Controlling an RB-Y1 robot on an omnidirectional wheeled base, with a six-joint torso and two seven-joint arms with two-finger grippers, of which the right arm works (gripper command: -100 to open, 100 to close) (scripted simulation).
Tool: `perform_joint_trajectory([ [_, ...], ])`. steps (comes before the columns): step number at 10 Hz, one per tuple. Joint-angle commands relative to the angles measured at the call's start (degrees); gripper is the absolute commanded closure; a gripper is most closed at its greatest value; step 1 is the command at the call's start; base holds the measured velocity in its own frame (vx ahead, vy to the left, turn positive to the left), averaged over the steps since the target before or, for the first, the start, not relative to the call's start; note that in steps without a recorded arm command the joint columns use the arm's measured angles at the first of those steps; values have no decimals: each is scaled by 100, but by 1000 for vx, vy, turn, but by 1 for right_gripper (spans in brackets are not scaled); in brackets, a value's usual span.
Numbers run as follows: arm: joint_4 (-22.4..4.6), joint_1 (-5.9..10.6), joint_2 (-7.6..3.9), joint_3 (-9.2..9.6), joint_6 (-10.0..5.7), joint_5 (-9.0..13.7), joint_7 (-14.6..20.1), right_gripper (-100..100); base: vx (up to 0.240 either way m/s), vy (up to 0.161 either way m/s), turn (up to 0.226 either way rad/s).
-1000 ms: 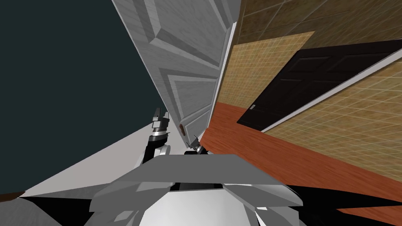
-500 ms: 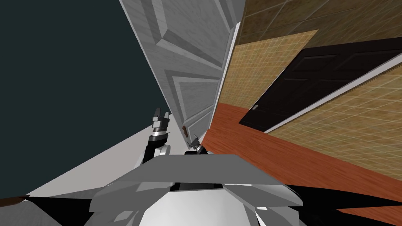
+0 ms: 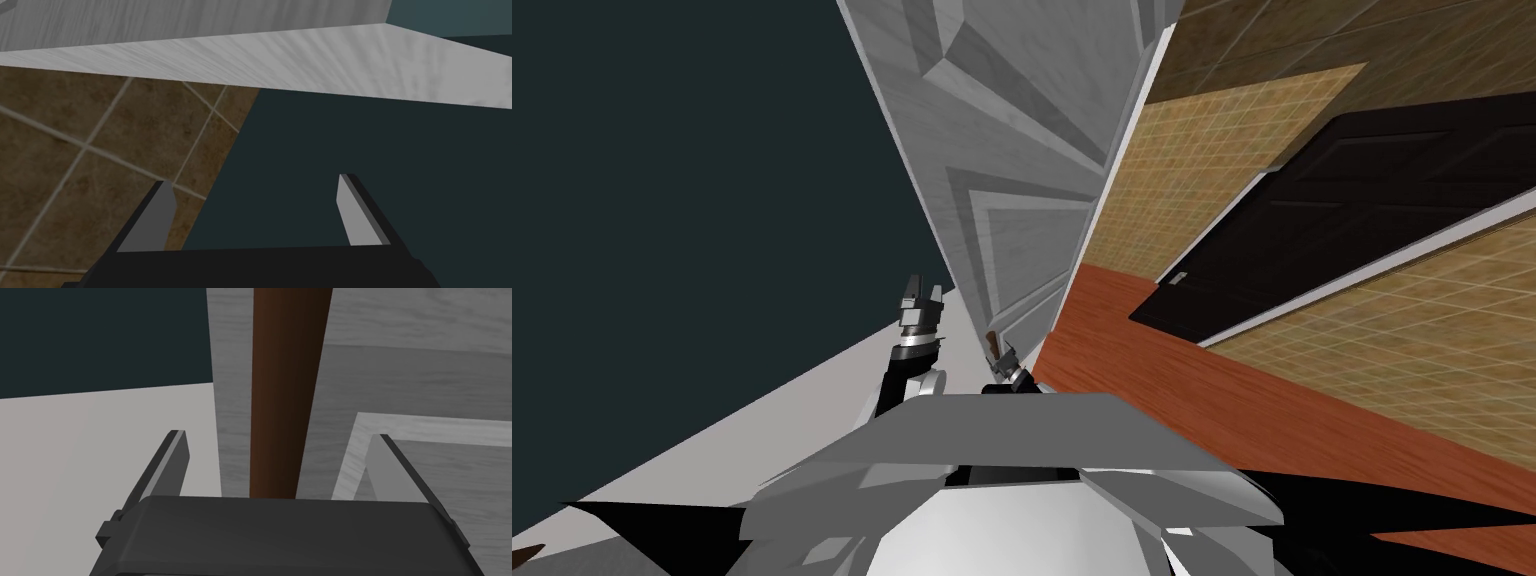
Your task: Push the door open
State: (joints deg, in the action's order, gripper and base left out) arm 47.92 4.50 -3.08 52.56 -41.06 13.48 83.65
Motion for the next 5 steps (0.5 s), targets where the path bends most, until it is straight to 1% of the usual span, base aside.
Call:
perform_joint_trajectory([
  [1,0,0,0,0,0,0,0,-100,65,56,4],
  [2,0,0,0,0,0,0,0,100,-11,-7,-8],
  [5,0,0,0,0,0,0,0,100,-20,-19,1],
])
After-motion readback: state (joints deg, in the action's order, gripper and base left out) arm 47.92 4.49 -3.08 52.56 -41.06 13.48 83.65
